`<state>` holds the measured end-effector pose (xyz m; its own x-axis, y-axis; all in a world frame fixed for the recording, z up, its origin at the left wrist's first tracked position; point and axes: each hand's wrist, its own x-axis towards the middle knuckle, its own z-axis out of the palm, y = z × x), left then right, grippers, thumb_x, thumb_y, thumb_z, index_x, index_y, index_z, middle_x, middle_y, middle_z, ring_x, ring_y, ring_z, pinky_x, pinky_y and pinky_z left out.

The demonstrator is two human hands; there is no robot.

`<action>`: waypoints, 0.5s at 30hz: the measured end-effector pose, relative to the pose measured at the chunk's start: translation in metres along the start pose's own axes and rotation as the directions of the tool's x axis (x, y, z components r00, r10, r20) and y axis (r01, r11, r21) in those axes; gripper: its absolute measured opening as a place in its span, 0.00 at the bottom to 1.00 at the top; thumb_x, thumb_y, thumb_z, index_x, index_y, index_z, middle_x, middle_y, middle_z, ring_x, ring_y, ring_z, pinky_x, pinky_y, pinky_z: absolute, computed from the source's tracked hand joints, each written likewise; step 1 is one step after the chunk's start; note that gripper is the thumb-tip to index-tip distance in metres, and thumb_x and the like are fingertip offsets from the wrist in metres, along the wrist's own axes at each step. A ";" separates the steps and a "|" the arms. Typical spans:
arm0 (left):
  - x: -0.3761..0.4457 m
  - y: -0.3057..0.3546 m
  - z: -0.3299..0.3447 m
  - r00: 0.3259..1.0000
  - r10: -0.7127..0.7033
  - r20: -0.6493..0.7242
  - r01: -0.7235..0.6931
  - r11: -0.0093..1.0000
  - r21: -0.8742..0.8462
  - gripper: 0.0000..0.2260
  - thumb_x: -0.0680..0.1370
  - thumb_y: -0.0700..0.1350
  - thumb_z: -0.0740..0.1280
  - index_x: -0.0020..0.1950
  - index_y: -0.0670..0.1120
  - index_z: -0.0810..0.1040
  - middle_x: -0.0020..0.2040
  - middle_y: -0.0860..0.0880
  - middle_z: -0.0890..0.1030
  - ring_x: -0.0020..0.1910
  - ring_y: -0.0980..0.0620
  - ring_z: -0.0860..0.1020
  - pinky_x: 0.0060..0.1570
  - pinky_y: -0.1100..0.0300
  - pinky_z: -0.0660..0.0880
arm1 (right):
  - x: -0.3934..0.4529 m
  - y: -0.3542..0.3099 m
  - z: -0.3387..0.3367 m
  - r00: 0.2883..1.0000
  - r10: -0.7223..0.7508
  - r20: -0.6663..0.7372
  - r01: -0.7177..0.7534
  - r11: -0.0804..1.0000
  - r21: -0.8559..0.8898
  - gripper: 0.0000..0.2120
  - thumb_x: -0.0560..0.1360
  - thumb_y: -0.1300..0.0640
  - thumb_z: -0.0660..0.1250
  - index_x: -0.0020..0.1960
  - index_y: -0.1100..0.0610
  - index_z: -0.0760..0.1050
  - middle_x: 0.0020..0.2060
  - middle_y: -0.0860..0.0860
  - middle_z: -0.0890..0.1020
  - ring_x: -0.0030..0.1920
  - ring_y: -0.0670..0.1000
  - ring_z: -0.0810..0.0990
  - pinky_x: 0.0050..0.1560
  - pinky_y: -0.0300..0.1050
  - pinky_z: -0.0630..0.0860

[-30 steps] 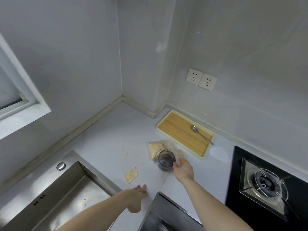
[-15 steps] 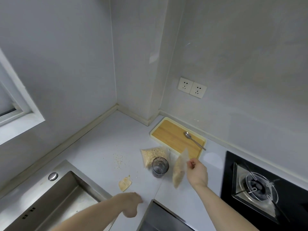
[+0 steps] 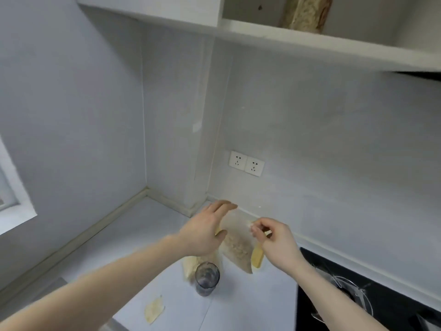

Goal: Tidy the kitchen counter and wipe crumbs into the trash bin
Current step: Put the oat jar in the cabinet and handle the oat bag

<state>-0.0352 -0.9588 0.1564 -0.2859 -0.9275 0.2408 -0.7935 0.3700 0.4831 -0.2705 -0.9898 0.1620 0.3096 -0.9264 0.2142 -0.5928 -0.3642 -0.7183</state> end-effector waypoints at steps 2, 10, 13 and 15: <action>0.017 0.006 -0.028 0.996 0.060 -0.064 -0.057 0.997 0.060 0.24 0.80 0.47 0.65 0.75 0.56 0.65 0.78 0.53 0.63 0.74 0.50 0.64 0.72 0.51 0.67 | 0.009 -0.025 -0.016 0.997 -0.080 -0.020 0.079 0.997 -0.021 0.07 0.79 0.52 0.68 0.42 0.48 0.80 0.39 0.43 0.84 0.42 0.46 0.82 0.41 0.39 0.76; 0.054 0.045 -0.143 0.950 0.237 -0.204 -0.156 0.924 0.349 0.03 0.78 0.50 0.68 0.47 0.53 0.81 0.47 0.58 0.84 0.48 0.52 0.81 0.53 0.56 0.75 | 0.040 -0.105 -0.083 0.954 -0.252 -0.164 0.245 0.968 -0.061 0.11 0.78 0.58 0.70 0.40 0.46 0.82 0.38 0.38 0.84 0.43 0.42 0.82 0.40 0.30 0.71; 0.061 0.067 -0.178 0.923 0.308 -0.232 -0.180 0.876 0.447 0.03 0.76 0.50 0.68 0.44 0.52 0.78 0.44 0.57 0.83 0.46 0.51 0.80 0.49 0.58 0.71 | 0.052 -0.133 -0.106 0.922 -0.318 -0.223 0.303 0.948 -0.100 0.11 0.77 0.60 0.71 0.39 0.47 0.82 0.36 0.39 0.84 0.40 0.43 0.82 0.38 0.31 0.71; 0.065 0.082 -0.203 0.904 0.330 -0.271 -0.172 0.862 0.478 0.05 0.77 0.51 0.68 0.44 0.52 0.77 0.44 0.56 0.83 0.45 0.49 0.80 0.46 0.58 0.68 | 0.060 -0.152 -0.122 0.898 -0.347 -0.273 0.331 0.938 -0.102 0.09 0.77 0.59 0.72 0.39 0.50 0.83 0.35 0.42 0.85 0.39 0.45 0.82 0.40 0.38 0.74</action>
<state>-0.0097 -0.9784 0.3825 -0.3752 -0.7021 0.6052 -0.8912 0.4527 -0.0274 -0.2520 -1.0017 0.3649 0.2807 -0.7313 0.6216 -0.5296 -0.6581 -0.5351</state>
